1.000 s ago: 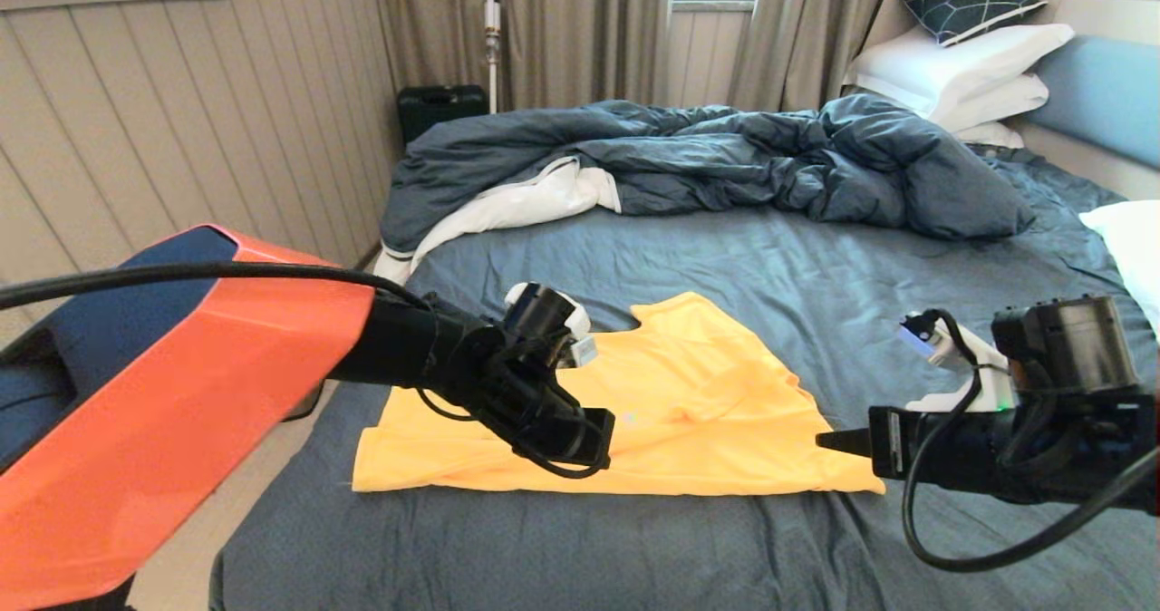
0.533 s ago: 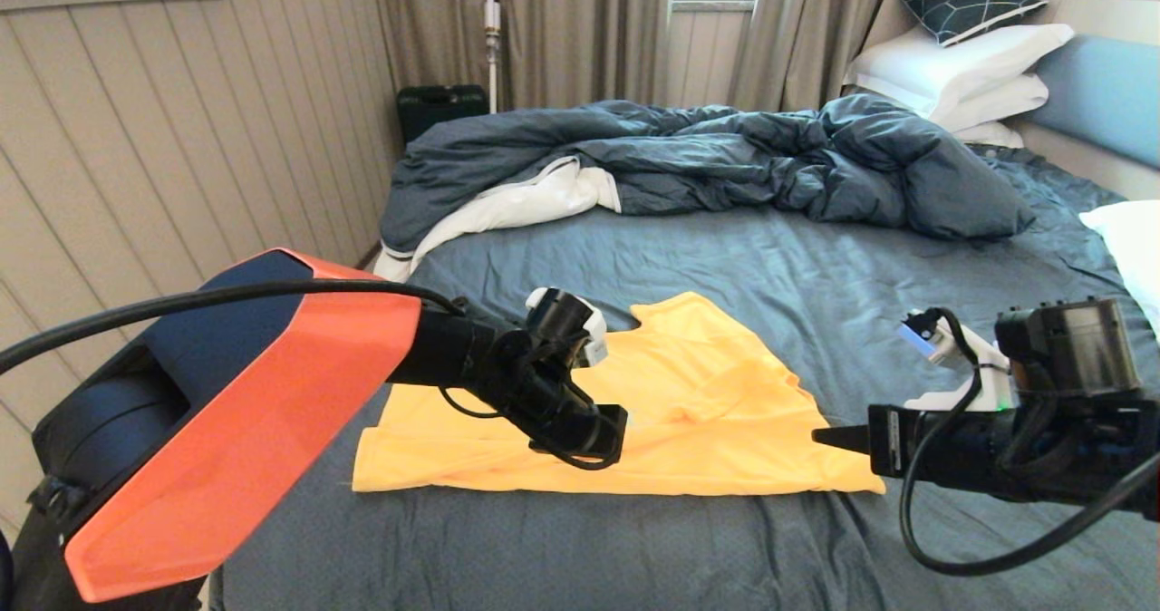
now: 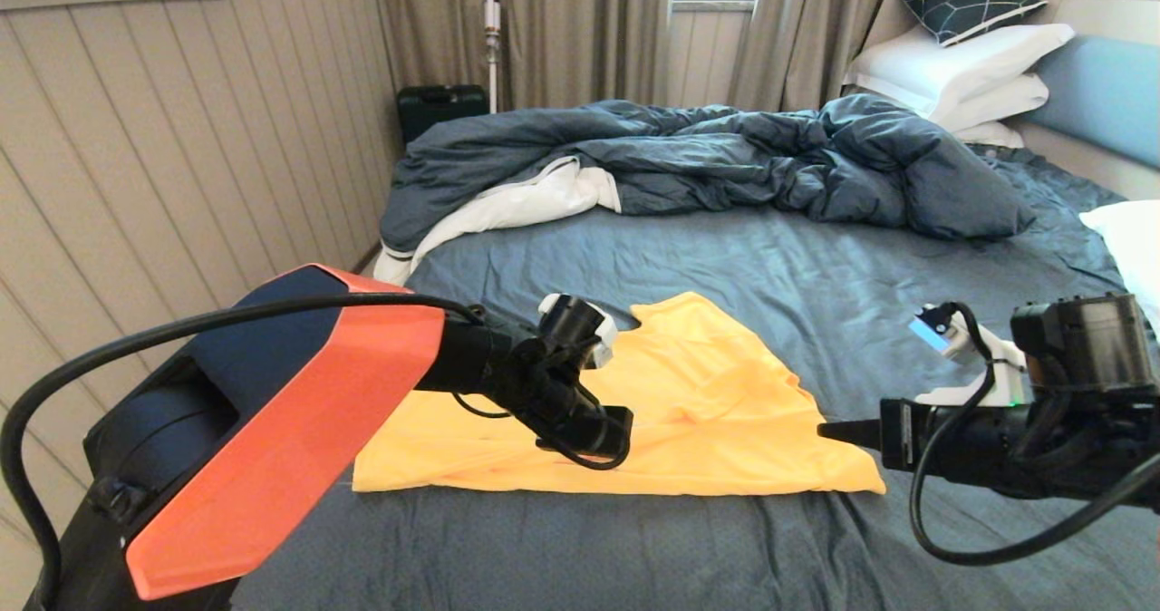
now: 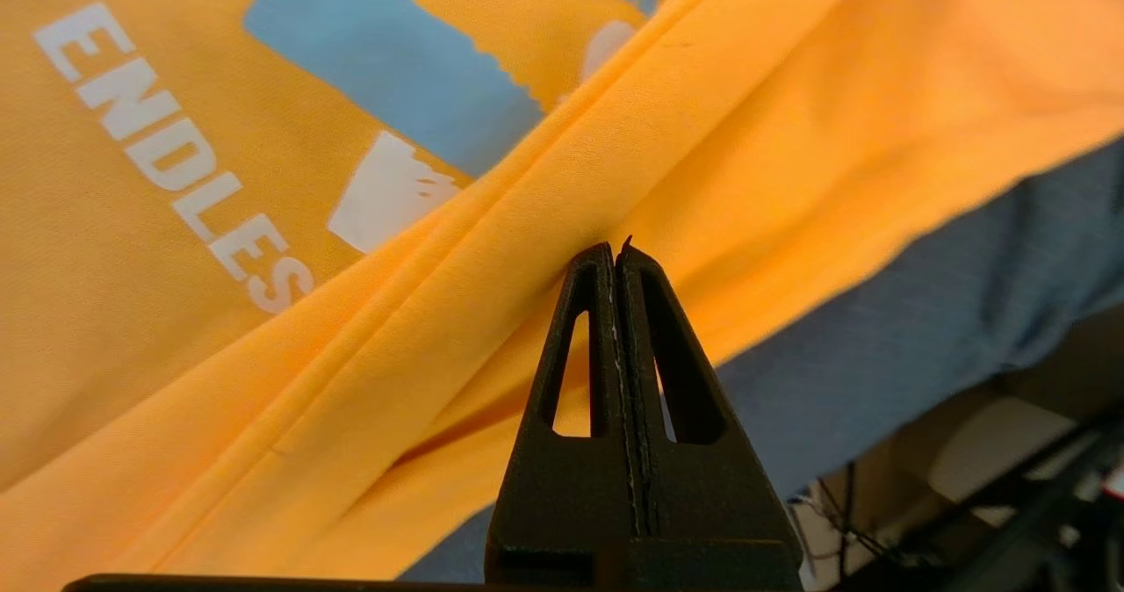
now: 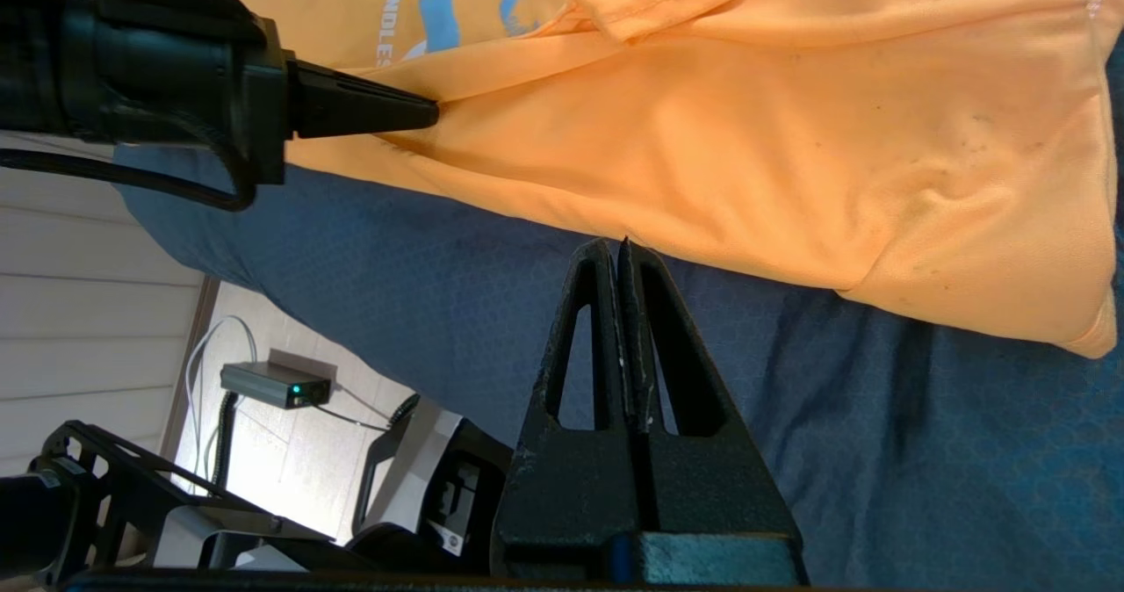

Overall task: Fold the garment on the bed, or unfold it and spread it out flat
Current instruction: Fold the yellow T-shirt

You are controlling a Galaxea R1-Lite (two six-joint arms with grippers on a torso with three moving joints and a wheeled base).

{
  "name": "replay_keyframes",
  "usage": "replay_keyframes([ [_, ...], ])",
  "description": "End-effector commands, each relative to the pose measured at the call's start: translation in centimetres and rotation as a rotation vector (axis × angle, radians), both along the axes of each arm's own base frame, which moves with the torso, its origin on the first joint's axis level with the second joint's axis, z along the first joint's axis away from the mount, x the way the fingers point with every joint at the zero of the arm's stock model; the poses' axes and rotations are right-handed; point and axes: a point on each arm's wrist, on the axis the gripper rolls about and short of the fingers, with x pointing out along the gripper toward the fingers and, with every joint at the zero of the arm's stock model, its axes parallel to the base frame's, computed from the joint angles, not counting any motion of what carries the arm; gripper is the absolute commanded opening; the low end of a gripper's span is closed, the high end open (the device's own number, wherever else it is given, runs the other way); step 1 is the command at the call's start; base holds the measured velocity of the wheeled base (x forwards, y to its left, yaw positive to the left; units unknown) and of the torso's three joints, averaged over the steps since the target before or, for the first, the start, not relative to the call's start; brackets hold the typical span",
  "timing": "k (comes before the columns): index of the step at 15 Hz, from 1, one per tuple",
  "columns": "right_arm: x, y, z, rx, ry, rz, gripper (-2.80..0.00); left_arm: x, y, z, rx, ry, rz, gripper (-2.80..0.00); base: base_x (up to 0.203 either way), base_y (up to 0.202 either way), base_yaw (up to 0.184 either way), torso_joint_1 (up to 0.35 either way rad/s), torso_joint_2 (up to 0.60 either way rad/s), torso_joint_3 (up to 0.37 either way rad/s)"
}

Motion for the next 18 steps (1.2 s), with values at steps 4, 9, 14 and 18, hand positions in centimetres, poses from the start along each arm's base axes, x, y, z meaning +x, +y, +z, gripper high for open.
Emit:
replay_keyframes([
  [4,-0.2,-0.2,0.2,0.025,-0.007,0.024,-2.80,-0.2,0.0,-0.3,0.046,-0.030,0.025,-2.80,0.000,0.000,0.000,0.000,0.00,0.000],
  [9,-0.4,-0.2,0.2,0.027,-0.008,0.029,-2.80,-1.1,1.0,-0.1,0.100,-0.054,0.055,-2.80,0.000,0.000,0.000,0.000,0.00,0.000],
  [14,-0.7,-0.2,0.3,0.034,-0.012,0.039,-2.80,-2.3,2.3,0.1,0.108,-0.084,0.042,-2.80,0.000,0.000,0.000,0.000,0.00,0.000],
  [18,-0.8,-0.2,0.4,0.043,-0.013,0.050,-2.80,-3.0,3.4,-0.1,0.141,-0.103,0.069,-2.80,0.000,0.000,0.000,0.000,0.00,0.000],
])
